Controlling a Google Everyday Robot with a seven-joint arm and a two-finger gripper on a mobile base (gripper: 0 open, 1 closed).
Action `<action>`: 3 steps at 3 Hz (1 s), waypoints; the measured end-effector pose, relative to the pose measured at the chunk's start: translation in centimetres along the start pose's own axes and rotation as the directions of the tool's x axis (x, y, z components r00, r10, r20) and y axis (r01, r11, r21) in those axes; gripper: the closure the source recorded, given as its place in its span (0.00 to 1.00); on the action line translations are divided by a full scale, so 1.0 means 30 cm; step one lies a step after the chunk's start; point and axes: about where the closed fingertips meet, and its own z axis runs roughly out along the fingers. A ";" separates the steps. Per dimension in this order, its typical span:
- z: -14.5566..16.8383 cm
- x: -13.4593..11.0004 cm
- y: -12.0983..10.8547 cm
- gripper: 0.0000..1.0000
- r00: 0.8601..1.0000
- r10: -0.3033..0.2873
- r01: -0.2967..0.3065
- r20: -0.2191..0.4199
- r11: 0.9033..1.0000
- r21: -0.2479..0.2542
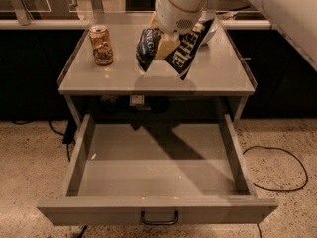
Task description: Pick blue chip bag from top drawer and place on counter
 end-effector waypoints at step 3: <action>0.071 0.178 -0.289 1.00 0.998 0.002 -0.001 0.058 1.000 -0.028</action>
Offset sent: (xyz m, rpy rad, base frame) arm 0.1289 -0.0349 0.0619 0.0296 -0.0256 -0.0118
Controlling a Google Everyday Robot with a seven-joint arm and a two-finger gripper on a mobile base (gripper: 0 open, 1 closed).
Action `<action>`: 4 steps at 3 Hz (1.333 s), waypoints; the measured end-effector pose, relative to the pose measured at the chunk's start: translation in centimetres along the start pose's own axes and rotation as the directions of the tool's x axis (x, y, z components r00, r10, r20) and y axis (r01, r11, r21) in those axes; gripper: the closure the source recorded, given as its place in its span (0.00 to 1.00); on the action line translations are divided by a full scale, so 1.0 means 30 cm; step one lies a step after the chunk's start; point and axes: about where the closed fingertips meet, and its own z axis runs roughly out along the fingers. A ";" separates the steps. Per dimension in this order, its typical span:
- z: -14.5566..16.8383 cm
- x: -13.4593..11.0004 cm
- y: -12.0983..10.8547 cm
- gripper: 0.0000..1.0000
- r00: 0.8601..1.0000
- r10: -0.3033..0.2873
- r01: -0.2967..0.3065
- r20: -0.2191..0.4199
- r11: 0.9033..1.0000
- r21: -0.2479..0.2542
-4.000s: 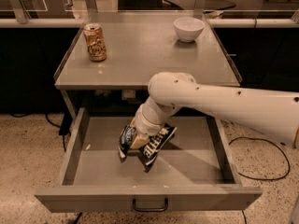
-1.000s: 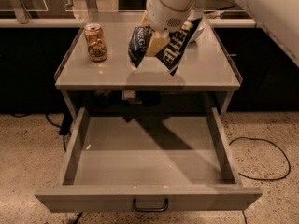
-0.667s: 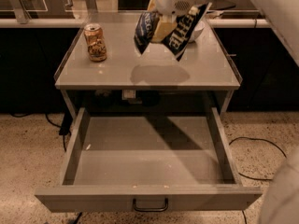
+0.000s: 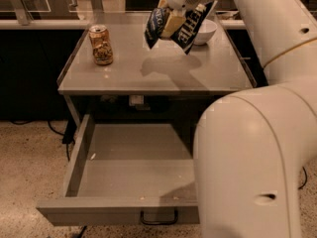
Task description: Pick blue chip bag from top drawer and place on counter
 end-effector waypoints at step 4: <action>0.263 0.011 -0.005 1.00 0.956 0.020 0.001 0.294 0.998 -0.070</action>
Offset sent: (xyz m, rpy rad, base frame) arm 0.0559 0.0054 -0.0319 0.2320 0.1238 0.1624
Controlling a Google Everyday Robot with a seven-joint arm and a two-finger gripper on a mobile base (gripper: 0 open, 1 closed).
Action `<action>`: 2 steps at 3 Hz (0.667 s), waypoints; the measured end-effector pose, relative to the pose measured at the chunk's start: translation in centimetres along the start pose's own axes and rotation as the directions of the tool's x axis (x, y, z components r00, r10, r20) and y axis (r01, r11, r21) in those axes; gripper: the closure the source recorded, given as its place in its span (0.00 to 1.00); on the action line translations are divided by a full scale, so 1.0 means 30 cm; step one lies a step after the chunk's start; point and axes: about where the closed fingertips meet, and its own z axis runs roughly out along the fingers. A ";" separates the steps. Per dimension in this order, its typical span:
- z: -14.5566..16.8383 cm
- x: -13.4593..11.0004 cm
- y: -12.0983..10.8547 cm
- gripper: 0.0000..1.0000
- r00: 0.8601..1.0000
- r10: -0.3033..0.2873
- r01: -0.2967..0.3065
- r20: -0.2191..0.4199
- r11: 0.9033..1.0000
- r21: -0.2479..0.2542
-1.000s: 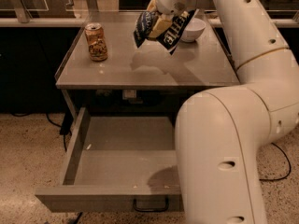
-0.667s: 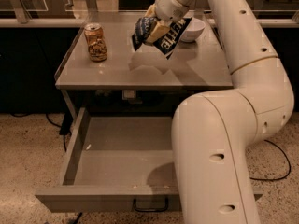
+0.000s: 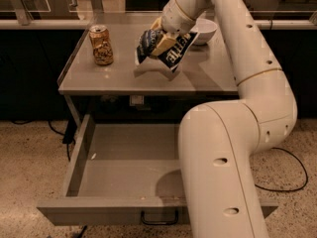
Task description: Pick blue chip bag from top drawer and place on counter
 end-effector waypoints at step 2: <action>0.068 0.020 0.020 1.00 0.998 0.055 -0.055 0.012 0.997 -0.050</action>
Offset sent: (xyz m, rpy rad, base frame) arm -0.0014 -0.0152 -0.0176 -0.0682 0.1927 0.0233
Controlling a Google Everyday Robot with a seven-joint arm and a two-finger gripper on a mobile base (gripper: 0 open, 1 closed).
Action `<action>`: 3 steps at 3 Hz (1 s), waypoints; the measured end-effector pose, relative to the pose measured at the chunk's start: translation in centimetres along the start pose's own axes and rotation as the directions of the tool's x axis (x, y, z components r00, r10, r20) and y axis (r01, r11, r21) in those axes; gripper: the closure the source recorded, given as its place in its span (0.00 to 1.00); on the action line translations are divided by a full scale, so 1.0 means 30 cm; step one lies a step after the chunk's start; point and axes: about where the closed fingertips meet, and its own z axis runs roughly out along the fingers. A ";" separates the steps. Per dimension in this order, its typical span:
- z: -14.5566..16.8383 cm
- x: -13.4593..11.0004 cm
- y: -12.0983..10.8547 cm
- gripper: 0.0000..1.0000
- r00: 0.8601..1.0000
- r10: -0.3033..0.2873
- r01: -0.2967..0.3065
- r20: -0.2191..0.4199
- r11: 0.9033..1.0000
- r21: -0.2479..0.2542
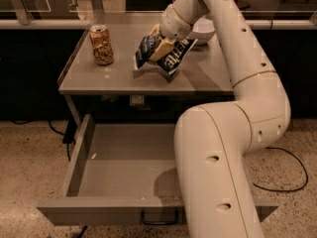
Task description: Pick blue chip bag from top drawer and place on counter
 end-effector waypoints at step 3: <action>0.004 0.001 0.000 0.39 1.000 0.005 -0.005 0.000 1.000 -0.003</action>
Offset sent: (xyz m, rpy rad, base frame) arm 0.0001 0.0004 -0.0013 -0.0006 0.0048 -0.0021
